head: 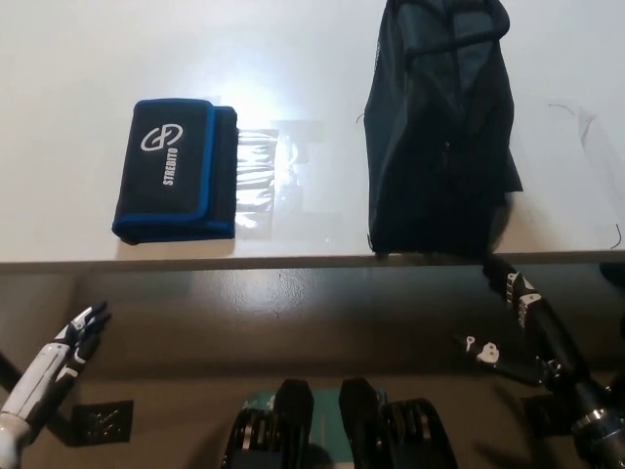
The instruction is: Use both hands to pick up the lunch bag on the right hand side and smoothly move it near the note book on the left hand side
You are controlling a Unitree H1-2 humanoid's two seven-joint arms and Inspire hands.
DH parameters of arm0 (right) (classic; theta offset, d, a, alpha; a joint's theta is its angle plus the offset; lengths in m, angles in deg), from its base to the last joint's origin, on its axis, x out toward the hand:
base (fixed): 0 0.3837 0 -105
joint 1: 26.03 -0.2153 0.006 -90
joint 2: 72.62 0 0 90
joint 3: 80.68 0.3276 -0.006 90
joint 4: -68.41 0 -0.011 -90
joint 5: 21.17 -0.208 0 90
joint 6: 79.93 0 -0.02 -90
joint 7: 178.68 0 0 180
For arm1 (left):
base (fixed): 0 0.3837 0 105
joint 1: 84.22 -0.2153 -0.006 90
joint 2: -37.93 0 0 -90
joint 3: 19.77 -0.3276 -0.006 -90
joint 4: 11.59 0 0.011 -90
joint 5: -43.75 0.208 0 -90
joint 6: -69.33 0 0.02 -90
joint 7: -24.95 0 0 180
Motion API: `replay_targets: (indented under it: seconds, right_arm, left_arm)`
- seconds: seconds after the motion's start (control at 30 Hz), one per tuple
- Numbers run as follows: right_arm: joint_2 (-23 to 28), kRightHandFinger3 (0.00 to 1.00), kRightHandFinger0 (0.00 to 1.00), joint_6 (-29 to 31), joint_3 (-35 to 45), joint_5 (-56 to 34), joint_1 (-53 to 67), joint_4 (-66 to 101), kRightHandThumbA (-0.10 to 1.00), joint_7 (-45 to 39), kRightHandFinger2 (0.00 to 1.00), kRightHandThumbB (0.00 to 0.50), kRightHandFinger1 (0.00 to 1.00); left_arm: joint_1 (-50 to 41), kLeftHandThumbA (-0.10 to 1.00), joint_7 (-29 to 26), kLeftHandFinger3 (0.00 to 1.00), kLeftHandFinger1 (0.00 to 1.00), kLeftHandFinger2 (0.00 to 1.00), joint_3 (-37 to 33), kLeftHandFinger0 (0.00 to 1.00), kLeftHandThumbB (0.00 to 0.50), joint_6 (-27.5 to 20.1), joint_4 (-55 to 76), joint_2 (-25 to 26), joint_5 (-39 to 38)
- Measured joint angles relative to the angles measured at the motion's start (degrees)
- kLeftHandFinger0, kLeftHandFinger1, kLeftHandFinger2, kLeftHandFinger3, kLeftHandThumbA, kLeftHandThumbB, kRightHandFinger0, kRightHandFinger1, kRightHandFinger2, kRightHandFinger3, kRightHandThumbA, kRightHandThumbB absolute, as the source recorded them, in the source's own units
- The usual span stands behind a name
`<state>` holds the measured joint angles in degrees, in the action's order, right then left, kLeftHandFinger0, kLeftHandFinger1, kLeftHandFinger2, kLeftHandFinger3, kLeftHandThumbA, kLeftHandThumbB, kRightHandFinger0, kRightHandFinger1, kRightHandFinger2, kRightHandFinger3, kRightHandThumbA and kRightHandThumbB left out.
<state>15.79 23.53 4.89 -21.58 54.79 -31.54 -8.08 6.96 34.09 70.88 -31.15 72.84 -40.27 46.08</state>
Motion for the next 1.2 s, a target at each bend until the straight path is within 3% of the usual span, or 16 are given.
replay_targets:
  seconds: [0.07, 0.33, 0.73, 0.8, 0.9, 0.93, 1.0, 1.07, 1.13, 1.2]
  right_arm:
    - [0.0, 1.00, 1.00, 0.0, 0.6, -0.1, 0.4, 3.0, 0.95, 0.0, 1.00, 0.254, 1.00]
    - [0.3, 1.00, 1.00, 0.0, 4.2, -1.5, 1.6, 10.4, 0.94, 0.0, 1.00, 0.215, 1.00]
    - [0.3, 1.00, 1.00, -0.2, 7.1, -2.1, 0.0, 12.5, 0.98, 0.2, 1.00, 0.211, 1.00]
    - [0.3, 1.00, 1.00, -0.3, 7.3, -2.1, -0.2, 12.8, 0.99, 0.3, 1.00, 0.183, 1.00]
    - [0.1, 1.00, 1.00, -0.5, 8.0, -2.5, -0.9, 13.0, 0.95, 0.5, 1.00, 0.186, 1.00]
    - [0.1, 1.00, 1.00, -0.7, 8.1, -2.8, -1.1, 13.0, 1.00, 0.5, 1.00, 0.187, 1.00]
    - [-0.3, 1.00, 1.00, -1.3, 8.8, -4.5, -1.8, 13.0, 1.00, 0.4, 1.00, 0.174, 1.00]
    - [-0.7, 1.00, 1.00, -2.0, 9.4, -6.3, -2.3, 12.6, 1.00, 0.4, 1.00, 0.207, 1.00]
    - [-1.0, 1.00, 1.00, -2.8, 9.8, -7.6, -2.5, 12.1, 1.00, 0.3, 1.00, 0.192, 1.00]
    - [-1.2, 1.00, 1.00, -3.7, 10.5, -9.3, -3.1, 11.2, 1.00, 0.2, 1.00, 0.244, 1.00]
  left_arm:
    - [-0.2, 1.00, 0.5, 1.00, 1.00, 1.00, 0.1, 1.00, 0.397, -0.7, 1.7, -0.1, -0.7]
    - [0.0, 1.00, 2.2, 1.00, 1.00, 1.00, 0.3, 1.00, 0.353, -1.2, 10.5, -0.6, -4.2]
    - [8.2, 1.00, 2.8, 1.00, 1.00, 1.00, 0.2, 1.00, 0.308, 1.0, 14.6, -3.5, -5.0]
    - [9.3, 1.00, 2.8, 1.00, 1.00, 1.00, 0.2, 1.00, 0.254, 2.0, 15.4, -3.8, -5.1]
    - [11.8, 1.00, 2.8, 1.00, 1.00, 1.00, 0.3, 1.00, 0.209, 3.7, 15.5, -4.4, -5.4]
    - [12.4, 1.00, 2.8, 1.00, 1.00, 1.00, 0.3, 1.00, 0.178, 4.1, 15.5, -4.4, -5.5]
    - [13.9, 1.00, 2.8, 1.00, 1.00, 1.00, 0.2, 1.00, 0.176, 4.6, 15.3, -4.7, -5.5]
    - [15.0, 1.00, 2.8, 1.00, 1.00, 1.00, 0.1, 1.00, 0.224, 5.0, 14.9, -5.5, -5.5]
    - [15.7, 1.00, 2.8, 1.00, 1.00, 1.00, 0.1, 1.00, 0.265, 5.4, 14.6, -6.2, -5.5]
    - [16.5, 1.00, 2.8, 1.00, 1.00, 1.00, 0.0, 1.00, 0.306, 6.1, 14.2, -7.1, -5.6]
